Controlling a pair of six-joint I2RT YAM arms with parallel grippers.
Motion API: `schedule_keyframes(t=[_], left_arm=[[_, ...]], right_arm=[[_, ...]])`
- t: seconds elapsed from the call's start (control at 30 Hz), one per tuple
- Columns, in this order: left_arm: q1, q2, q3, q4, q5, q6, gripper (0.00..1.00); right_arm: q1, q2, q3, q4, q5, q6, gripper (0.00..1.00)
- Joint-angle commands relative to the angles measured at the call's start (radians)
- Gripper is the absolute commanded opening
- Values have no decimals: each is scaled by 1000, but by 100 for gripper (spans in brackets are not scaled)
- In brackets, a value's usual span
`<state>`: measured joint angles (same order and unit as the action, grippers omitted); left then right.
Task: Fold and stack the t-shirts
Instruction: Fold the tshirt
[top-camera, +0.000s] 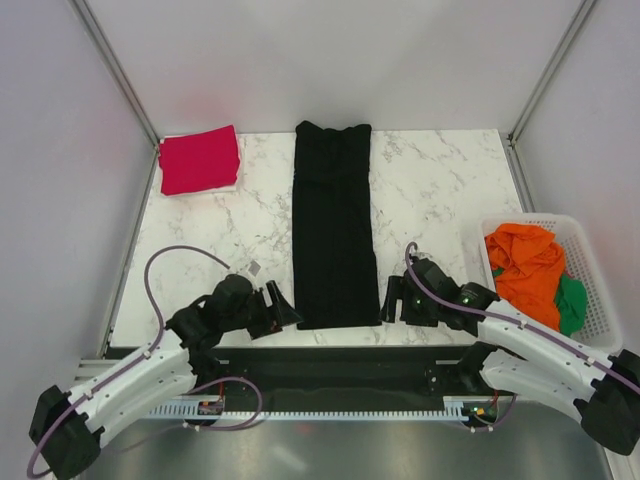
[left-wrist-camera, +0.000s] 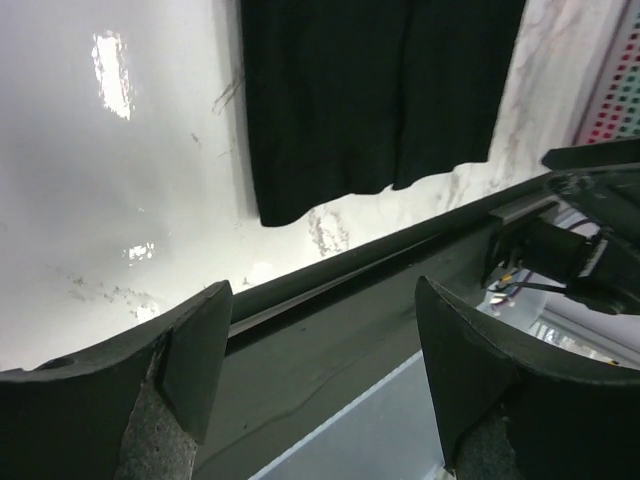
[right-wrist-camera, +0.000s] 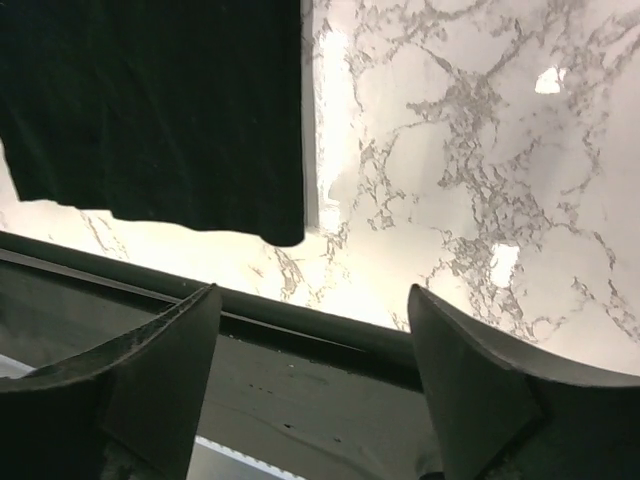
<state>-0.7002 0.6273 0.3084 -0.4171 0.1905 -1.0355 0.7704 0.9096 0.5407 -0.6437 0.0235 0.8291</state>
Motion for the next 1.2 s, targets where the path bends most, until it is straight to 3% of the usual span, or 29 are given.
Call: schedule_keyframes(t=[0.0, 0.23, 0.5, 0.7, 0.9, 0.93, 1.1, 1.17], left_arm=[[-80, 69, 6, 34, -123, -129, 80], [-166, 282, 28, 52, -235, -196, 74], [-174, 350, -8, 152, -267, -212, 67], [-173, 428, -3, 193, -275, -190, 59], [-173, 468, 9, 219, -293, -167, 37], [-174, 472, 9, 225, -296, -166, 31], [-174, 476, 14, 227, -304, -152, 2], [-179, 440, 23, 187, -290, -150, 2]], right_arm=[[4, -8, -16, 87, -3, 65, 81], [9, 54, -91, 211, -51, 79, 71], [17, 175, -180, 383, -89, 77, 64], [23, 253, -186, 426, -83, 71, 43], [24, 287, -196, 432, -74, 62, 22], [26, 288, -200, 434, -77, 62, 14], [26, 272, -212, 423, -91, 59, 4], [27, 255, -205, 398, -103, 59, 0]])
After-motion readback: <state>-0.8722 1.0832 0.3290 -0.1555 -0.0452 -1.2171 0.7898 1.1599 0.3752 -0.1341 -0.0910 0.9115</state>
